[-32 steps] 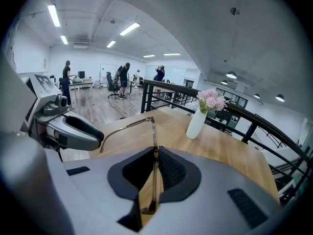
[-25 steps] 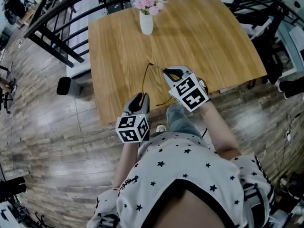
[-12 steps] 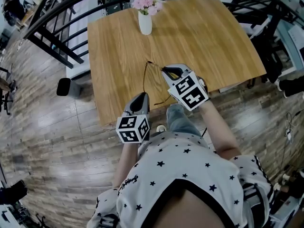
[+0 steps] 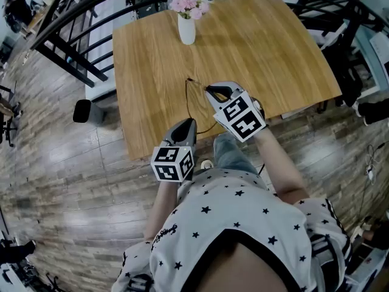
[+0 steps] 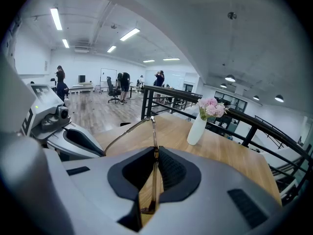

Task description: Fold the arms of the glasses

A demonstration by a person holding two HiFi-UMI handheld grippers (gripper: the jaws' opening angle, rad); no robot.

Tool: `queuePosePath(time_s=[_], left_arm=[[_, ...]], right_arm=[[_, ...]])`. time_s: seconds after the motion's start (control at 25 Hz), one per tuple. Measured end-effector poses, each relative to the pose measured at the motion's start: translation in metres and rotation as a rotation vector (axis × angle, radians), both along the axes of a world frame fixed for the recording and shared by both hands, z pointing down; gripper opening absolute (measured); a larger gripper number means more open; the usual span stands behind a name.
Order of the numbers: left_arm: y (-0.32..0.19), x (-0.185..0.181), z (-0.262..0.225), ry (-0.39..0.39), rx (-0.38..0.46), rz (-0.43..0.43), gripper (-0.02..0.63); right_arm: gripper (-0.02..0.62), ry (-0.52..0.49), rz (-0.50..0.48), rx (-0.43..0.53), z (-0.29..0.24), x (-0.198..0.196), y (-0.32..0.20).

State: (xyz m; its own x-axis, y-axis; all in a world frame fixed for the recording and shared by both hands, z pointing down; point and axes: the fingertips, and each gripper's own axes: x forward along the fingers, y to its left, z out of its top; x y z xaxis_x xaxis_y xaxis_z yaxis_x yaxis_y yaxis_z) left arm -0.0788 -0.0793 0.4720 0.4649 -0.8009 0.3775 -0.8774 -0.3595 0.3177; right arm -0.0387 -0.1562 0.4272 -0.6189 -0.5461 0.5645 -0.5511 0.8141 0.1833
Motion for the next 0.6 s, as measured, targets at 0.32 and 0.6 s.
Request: queuePosePath(time_s=[0.32,0.6], left_arm=[[-0.005,0.015,-0.002,-0.002,-0.005,0.068,0.028],[-0.008,0.035,-0.005,0.0,0.001,0.149,0.029]], right_arm=[[0.034,-0.01,-0.012,0.0,-0.003,-0.004,0.001],[0.034,-0.009,-0.04,-0.001,-0.003,-0.01,0.005]])
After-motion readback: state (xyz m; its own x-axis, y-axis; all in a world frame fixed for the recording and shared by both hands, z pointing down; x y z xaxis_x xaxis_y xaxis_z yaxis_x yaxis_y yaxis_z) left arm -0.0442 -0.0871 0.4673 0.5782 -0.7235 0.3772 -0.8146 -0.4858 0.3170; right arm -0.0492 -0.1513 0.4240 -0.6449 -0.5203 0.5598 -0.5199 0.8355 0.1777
